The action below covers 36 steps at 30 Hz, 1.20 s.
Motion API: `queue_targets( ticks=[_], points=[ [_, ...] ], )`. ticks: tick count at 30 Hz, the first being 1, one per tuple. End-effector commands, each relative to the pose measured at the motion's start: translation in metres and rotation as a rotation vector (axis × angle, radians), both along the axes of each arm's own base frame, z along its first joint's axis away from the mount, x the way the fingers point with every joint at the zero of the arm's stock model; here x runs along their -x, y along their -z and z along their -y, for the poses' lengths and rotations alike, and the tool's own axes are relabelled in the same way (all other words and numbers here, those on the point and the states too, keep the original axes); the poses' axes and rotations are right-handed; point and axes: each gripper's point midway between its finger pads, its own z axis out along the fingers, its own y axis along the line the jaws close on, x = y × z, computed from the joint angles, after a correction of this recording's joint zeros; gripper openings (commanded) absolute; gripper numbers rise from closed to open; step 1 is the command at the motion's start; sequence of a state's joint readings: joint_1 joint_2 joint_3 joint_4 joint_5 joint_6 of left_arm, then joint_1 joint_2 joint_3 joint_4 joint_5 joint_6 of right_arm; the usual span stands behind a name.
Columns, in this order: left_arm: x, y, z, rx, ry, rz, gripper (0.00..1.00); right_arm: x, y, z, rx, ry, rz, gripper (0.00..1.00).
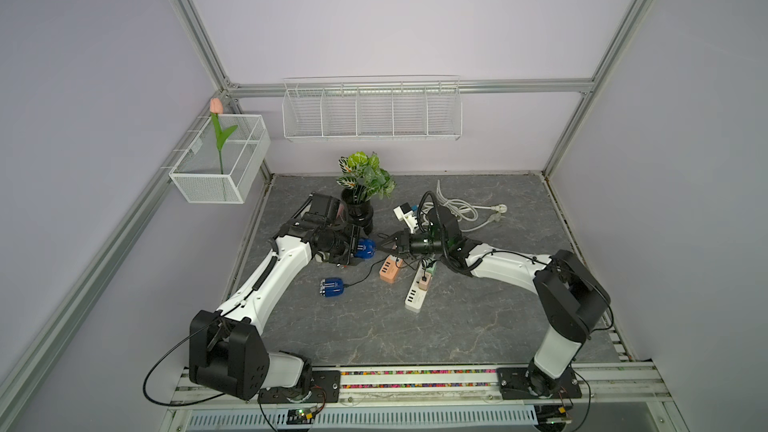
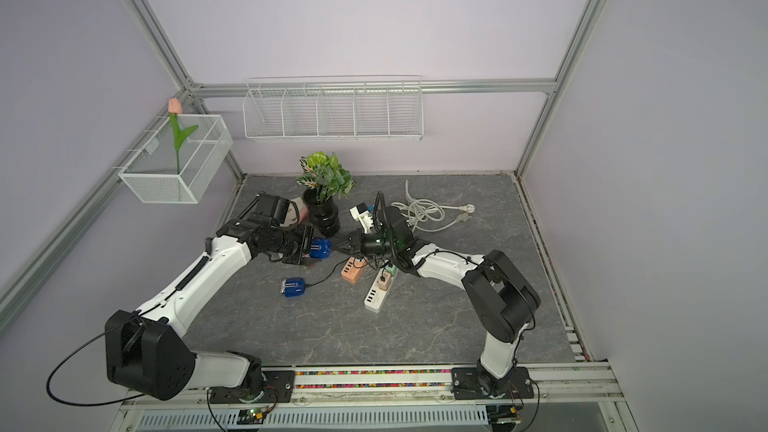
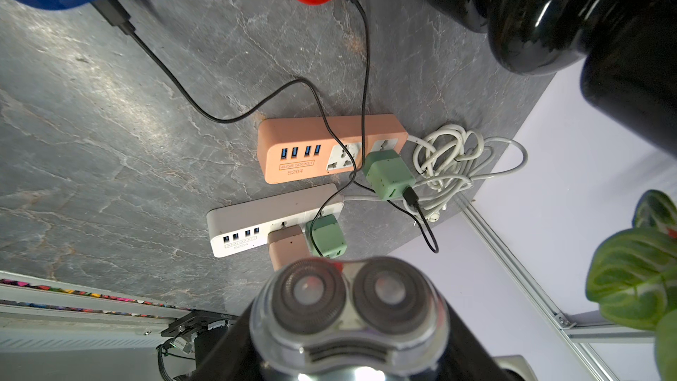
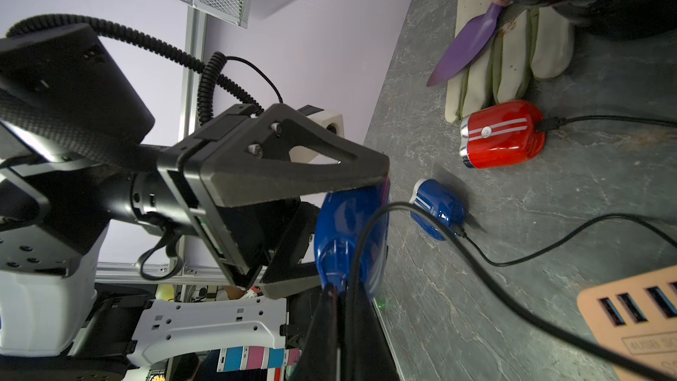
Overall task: Charge the electric shaver
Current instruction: Insert the charging cable into the electric shaver.
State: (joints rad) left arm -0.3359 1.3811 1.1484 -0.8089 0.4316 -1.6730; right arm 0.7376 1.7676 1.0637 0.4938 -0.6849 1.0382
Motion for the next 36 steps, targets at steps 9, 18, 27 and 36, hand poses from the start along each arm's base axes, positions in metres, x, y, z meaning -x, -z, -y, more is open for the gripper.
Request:
queue_targets(
  ticks=[9,18,27,36],
  points=[
    [-0.004,-0.025,0.011,0.080,-0.048,-0.003,0.00,-0.001,-0.008,0.000,0.031,0.007,0.153,0.07],
    [-0.004,-0.027,0.020,0.111,-0.051,-0.011,0.00,0.003,-0.008,-0.005,0.048,-0.010,0.180,0.07],
    [-0.006,-0.030,0.023,0.124,-0.051,-0.002,0.00,0.007,0.004,-0.007,0.094,-0.032,0.203,0.07],
    [-0.010,-0.033,0.032,0.136,-0.009,0.017,0.00,0.010,0.002,-0.009,0.103,-0.062,0.215,0.07]
  ],
)
